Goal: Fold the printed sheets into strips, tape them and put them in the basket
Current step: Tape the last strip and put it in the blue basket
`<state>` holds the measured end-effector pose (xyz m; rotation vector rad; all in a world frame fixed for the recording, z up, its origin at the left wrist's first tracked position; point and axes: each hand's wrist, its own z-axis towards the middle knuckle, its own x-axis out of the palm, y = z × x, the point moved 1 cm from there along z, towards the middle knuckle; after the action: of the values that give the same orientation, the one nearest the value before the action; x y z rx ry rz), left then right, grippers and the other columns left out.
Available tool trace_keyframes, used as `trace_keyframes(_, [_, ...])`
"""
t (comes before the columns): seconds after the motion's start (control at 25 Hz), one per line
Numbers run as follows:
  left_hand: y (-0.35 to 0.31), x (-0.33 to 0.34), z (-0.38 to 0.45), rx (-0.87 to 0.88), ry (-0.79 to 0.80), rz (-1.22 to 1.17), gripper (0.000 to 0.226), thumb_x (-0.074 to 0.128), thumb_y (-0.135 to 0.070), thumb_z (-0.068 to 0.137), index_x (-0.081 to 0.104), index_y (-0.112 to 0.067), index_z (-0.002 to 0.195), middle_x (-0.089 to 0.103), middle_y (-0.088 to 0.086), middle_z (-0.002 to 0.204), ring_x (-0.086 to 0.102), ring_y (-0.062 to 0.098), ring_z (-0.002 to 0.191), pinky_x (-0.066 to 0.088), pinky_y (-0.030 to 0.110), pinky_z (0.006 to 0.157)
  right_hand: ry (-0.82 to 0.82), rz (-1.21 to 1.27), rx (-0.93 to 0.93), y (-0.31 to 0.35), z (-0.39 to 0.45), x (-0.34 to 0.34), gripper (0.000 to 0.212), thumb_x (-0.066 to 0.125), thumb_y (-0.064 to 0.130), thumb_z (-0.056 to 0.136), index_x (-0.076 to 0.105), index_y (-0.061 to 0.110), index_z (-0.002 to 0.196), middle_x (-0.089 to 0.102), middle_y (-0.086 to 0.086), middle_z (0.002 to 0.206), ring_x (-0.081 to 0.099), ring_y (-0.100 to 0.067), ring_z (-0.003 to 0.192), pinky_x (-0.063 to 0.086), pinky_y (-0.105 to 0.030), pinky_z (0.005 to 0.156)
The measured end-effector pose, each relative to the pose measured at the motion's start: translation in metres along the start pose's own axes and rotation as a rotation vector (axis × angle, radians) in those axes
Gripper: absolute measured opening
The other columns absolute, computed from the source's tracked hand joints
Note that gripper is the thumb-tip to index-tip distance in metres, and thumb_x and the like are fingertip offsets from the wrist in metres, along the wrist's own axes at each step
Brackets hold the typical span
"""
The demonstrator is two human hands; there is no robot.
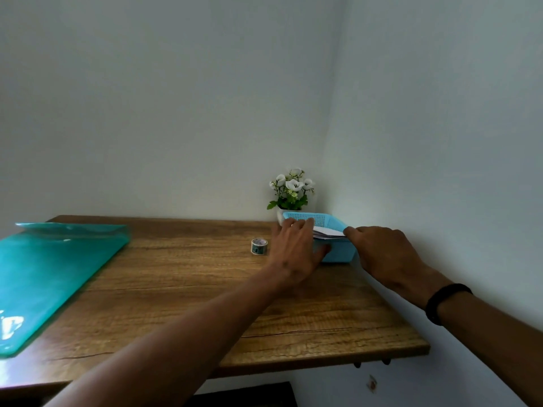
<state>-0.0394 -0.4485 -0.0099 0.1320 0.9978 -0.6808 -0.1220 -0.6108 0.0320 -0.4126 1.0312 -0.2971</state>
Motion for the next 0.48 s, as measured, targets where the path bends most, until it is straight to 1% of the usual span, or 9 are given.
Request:
trace_keyframes(0.08, [0.003, 0.008, -0.001, -0.073, 0.067, 0.044, 0.086, 0.046, -0.070, 0.097, 0.030, -0.015, 0.160, 0.034, 0.010, 0.166, 0.022, 0.034, 0.156, 0.013, 0.062, 0.126, -0.007, -0.032, -0.017, 0.004, 0.001, 0.001, 0.047, 0.054, 0.019, 0.100, 0.042, 0.022, 0.145, 0.064, -0.001, 0.130, 0.067, -0.019, 0.100, 0.047, -0.028, 0.067])
trace_keyframes(0.16, [0.003, 0.014, -0.001, -0.057, 0.113, 0.049, 0.084, 0.049, -0.069, 0.097, 0.032, -0.015, 0.159, 0.033, 0.010, 0.167, 0.018, 0.035, 0.157, 0.010, 0.064, 0.127, -0.009, -0.038, -0.032, 0.006, 0.002, 0.003, 0.050, 0.055, 0.021, 0.101, 0.040, 0.023, 0.148, 0.063, -0.001, 0.133, 0.067, -0.017, 0.101, 0.050, -0.026, 0.071])
trace_keyframes(0.36, [0.001, 0.014, 0.001, -0.059, 0.130, -0.054, 0.066, 0.055, -0.054, 0.101, 0.041, -0.016, 0.153, 0.039, 0.009, 0.163, 0.021, 0.035, 0.155, 0.018, 0.061, 0.126, -0.004, 0.009, -0.012, 0.003, 0.005, 0.008, 0.052, 0.059, 0.021, 0.099, 0.042, 0.026, 0.147, 0.062, 0.000, 0.135, 0.065, -0.018, 0.106, 0.051, -0.027, 0.074])
trace_keyframes(0.48, [0.003, 0.011, 0.005, -0.063, 0.141, -0.045, 0.062, 0.056, -0.050, 0.101, 0.044, -0.015, 0.151, 0.038, 0.010, 0.162, 0.022, 0.035, 0.154, 0.023, 0.060, 0.125, 0.006, 0.077, 0.022, -0.001, 0.007, 0.008, 0.050, 0.059, 0.023, 0.098, 0.045, 0.028, 0.146, 0.062, 0.001, 0.135, 0.063, -0.018, 0.110, 0.050, -0.028, 0.077])
